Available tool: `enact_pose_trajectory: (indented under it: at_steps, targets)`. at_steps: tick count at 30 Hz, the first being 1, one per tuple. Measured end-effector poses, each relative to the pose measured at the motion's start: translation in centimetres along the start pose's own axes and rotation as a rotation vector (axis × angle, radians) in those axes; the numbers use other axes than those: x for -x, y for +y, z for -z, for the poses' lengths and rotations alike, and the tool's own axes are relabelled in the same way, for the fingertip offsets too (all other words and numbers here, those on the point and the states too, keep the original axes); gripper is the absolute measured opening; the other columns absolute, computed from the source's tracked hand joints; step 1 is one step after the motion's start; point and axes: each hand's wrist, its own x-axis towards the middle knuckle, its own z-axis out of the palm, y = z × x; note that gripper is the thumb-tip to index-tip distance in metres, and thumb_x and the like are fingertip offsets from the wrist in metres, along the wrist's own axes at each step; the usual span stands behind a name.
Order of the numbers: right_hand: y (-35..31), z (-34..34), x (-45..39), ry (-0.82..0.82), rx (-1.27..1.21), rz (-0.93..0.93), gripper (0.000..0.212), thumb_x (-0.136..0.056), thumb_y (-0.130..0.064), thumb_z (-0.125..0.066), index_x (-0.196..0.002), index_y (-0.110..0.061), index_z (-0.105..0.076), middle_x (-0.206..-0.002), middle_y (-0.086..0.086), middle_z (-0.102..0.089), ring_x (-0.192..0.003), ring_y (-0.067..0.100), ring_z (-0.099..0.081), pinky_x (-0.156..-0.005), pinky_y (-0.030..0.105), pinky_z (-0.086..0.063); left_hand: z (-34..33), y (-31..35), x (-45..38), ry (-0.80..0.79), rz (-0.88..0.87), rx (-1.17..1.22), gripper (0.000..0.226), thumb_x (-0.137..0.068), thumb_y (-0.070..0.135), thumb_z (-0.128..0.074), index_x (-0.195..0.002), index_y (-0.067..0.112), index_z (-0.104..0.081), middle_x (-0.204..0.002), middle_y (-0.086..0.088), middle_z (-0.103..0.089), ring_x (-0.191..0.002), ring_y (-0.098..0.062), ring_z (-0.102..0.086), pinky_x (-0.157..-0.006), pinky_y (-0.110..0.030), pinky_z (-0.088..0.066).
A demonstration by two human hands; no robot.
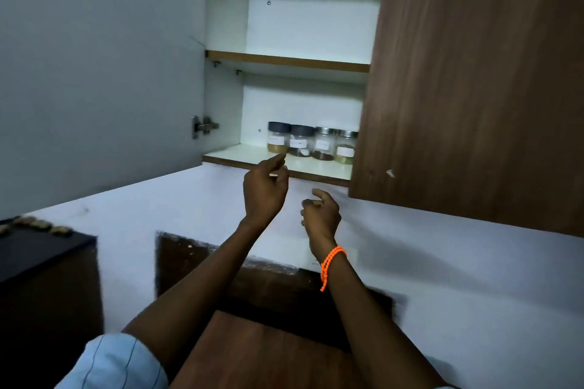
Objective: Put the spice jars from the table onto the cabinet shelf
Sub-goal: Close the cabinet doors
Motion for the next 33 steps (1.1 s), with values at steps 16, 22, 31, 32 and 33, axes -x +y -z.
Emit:
enact_pose_trajectory:
  at_steps: [16,22,31,32,33]
  targets:
    - [-8.5,-20.0,20.7,-0.6,-0.061,0.381,0.035,-0.09,-0.013,-0.062,-0.123,-0.02,-0.072,-0.102,-0.001,-0.076,-0.078,0.005,-0.064,-0.082,0.023,-0.053,30.6,6.3,-5.5,0.597,-0.63,-0.463,0.037,-0.091,0.01,-0.066,-0.127,0.016,-0.07,-0.112,-0.009,-0.064,-0.107,-0.021,-0.062,-0.08,-0.039,-0.056]
    - [-10.8,-21.8,25.2,-0.682,-0.103,0.618,0.043,-0.09,-0.023,-0.075,-0.131,-0.015,-0.066,-0.122,0.006,-0.068,-0.101,0.021,-0.067,-0.089,0.035,-0.057,36.5,5.5,-7.1,0.671,-0.098,-0.608,0.06,-0.086,0.044,-0.064,-0.142,0.024,-0.052,-0.134,0.002,-0.056,-0.125,-0.012,-0.05,-0.102,-0.022,-0.038]
    - [-9.4,-21.2,26.3,-0.695,-0.073,0.79,0.082,-0.073,-0.059,-0.083,-0.141,-0.022,-0.056,-0.144,-0.004,-0.051,-0.135,0.012,-0.049,-0.103,0.017,-0.04,40.1,2.1,-6.2,0.201,0.412,0.149,0.056,-0.086,0.069,-0.054,-0.1,0.023,-0.082,-0.099,-0.005,-0.08,-0.08,-0.019,-0.076,-0.075,-0.035,-0.056]
    - [-9.0,-20.7,26.2,-0.69,-0.082,0.82,0.085,-0.071,-0.062,-0.083,-0.141,-0.023,-0.055,-0.144,-0.005,-0.051,-0.135,0.011,-0.049,-0.105,0.017,-0.042,40.1,2.0,-6.0,0.168,0.405,0.176,0.053,-0.087,0.066,-0.056,-0.1,0.021,-0.082,-0.1,-0.006,-0.08,-0.079,-0.02,-0.076,-0.075,-0.033,-0.056]
    - [-8.4,-20.0,26.1,-0.678,-0.091,0.852,0.087,-0.069,-0.063,-0.083,-0.141,-0.023,-0.055,-0.144,-0.006,-0.05,-0.135,0.01,-0.049,-0.107,0.019,-0.045,39.9,1.9,-5.8,0.128,0.394,0.194,0.051,-0.087,0.062,-0.059,-0.101,0.019,-0.082,-0.1,-0.006,-0.079,-0.078,-0.021,-0.075,-0.074,-0.033,-0.057]
